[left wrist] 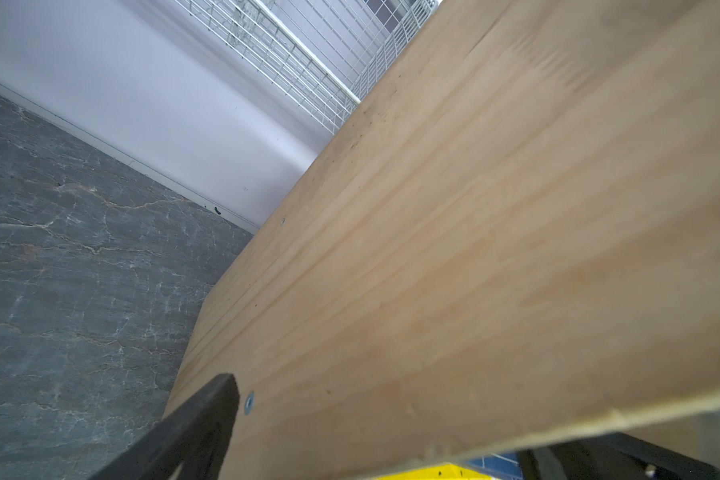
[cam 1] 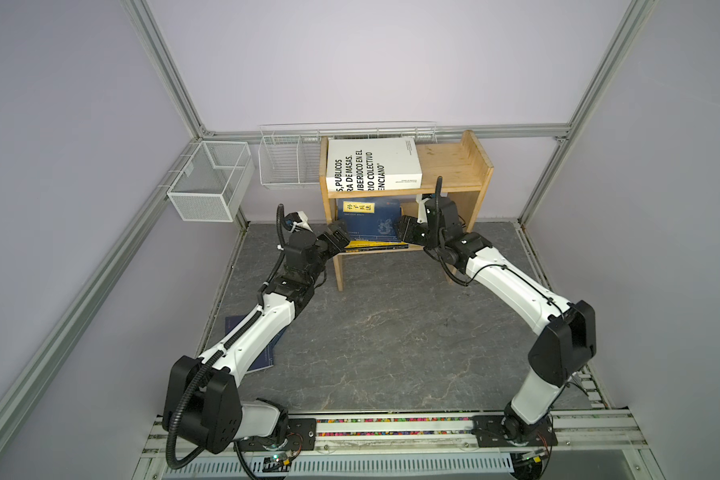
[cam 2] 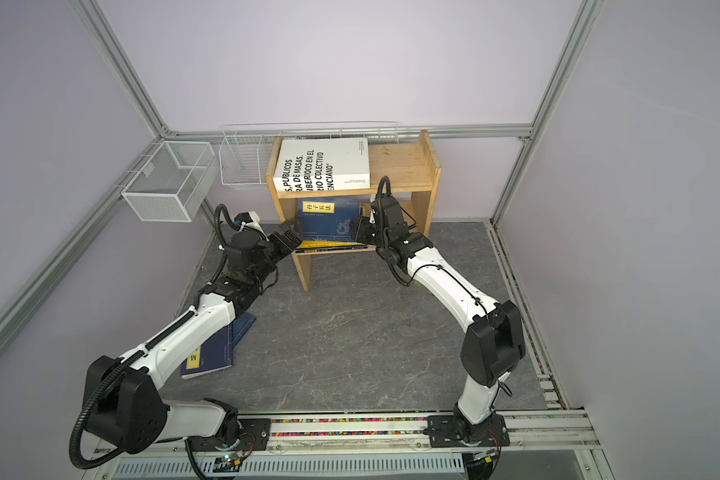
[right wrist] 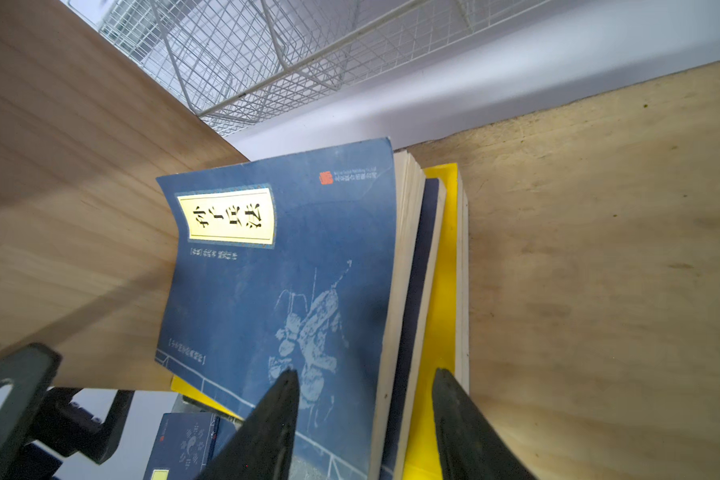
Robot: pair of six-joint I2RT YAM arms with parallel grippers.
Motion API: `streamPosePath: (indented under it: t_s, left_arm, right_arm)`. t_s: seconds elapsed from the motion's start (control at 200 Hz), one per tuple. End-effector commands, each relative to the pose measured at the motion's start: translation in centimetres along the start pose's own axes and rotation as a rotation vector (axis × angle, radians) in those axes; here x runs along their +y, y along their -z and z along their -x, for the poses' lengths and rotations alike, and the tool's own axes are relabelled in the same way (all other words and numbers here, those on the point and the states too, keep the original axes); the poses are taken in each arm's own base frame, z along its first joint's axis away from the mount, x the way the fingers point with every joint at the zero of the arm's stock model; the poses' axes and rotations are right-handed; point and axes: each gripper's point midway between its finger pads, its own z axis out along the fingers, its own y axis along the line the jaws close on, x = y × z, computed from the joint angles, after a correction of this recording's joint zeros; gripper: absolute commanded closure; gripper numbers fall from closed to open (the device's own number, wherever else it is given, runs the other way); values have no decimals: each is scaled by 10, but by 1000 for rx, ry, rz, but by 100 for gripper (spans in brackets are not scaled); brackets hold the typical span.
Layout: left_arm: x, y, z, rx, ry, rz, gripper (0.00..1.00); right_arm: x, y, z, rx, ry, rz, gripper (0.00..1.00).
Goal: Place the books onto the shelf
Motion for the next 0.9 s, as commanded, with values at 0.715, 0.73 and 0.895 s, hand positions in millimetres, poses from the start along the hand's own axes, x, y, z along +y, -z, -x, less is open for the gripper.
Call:
streamPosePath:
  t_s: [0.715,0.73,0.895]
  left_arm:
    - [11,3,2,-14,5,6,1]
    - [11,3,2,-13,6,5,1]
    - [14,5,0,-11,6,8,1]
  right_arm:
    - [7,-47,-9,69,7,83,50]
    - [8,-48,-9,69,7,91,50]
    - [22,-50,-8,44,27,180,56]
